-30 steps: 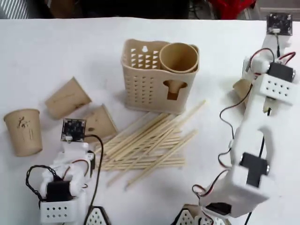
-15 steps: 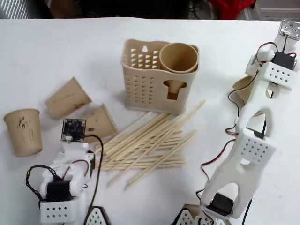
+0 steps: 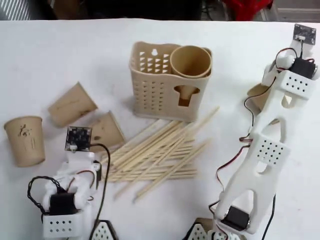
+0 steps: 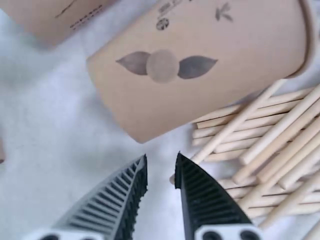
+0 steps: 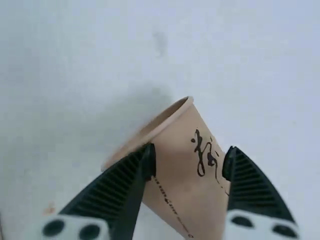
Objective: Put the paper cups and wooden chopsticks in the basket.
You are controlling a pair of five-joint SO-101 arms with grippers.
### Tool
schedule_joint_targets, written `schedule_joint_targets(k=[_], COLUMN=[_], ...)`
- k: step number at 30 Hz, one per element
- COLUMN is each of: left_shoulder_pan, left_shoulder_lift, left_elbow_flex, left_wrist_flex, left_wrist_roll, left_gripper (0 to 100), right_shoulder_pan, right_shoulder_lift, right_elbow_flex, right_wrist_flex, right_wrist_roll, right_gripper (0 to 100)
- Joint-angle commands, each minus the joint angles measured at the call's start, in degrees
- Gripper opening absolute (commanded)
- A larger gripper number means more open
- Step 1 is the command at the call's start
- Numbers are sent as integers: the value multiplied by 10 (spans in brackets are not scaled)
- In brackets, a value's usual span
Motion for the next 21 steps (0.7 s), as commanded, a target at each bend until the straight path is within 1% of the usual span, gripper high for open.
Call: schedule_joint_targets(k=[1,7,11,16,20,21], left_shoulder_pan=[4,4,4,4,4,4], left_shoulder_lift=[-3,-3,-3,-3,-3,-3], left_elbow_flex=[-1,-1,-1,-1,-1,-1], left_wrist_flex=[4,4,4,4,4,4], left_wrist_roll=[-4,-4,-4,-4,-4,-4], left_gripper=[110,110,110,110,110,110], right_shoulder_pan=[14,22,13,-16,-27,-29], right_shoulder_lift=[17,-19,-93,-203,-227,-226], right_elbow_flex=[-3,3,20,79,85,88], right_wrist_flex=[57,67,67,65,21,0], right_wrist_roll=[30,36,34,33,27,12], right_gripper=[220,219,219,221,220,220])
